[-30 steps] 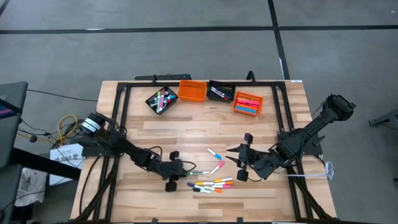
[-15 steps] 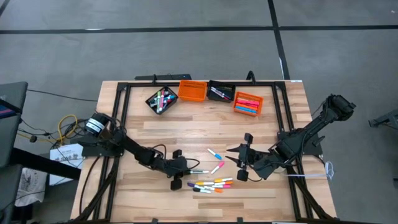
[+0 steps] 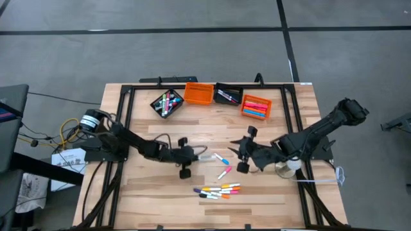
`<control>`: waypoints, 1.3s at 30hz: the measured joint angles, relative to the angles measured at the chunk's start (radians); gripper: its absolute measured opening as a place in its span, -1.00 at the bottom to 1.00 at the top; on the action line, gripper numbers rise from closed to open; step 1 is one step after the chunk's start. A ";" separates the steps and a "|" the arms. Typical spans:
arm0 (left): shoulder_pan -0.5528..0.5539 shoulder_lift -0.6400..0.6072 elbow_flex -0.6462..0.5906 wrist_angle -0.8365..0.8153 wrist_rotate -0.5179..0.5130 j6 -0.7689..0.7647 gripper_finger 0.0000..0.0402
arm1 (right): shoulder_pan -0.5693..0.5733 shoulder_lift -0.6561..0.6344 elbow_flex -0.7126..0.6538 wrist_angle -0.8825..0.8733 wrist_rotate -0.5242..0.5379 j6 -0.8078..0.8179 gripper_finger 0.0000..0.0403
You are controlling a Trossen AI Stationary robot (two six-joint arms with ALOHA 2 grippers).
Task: Pick & Place Markers
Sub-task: Put the small green marker into the right black bin
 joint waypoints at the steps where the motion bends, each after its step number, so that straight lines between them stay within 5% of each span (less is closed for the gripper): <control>1: 0.021 -0.014 0.002 0.001 -0.001 0.019 -0.81 | -0.015 0.000 0.000 0.000 0.000 -0.007 -0.47; 29: 0.584 -0.048 0.286 -0.135 0.238 0.618 -0.80 | -0.376 -0.002 0.000 -0.010 0.042 -0.293 -0.47; 39: 0.713 0.140 0.588 -0.290 0.321 0.784 -0.79 | -0.399 -0.011 0.000 0.080 0.037 -0.475 -0.47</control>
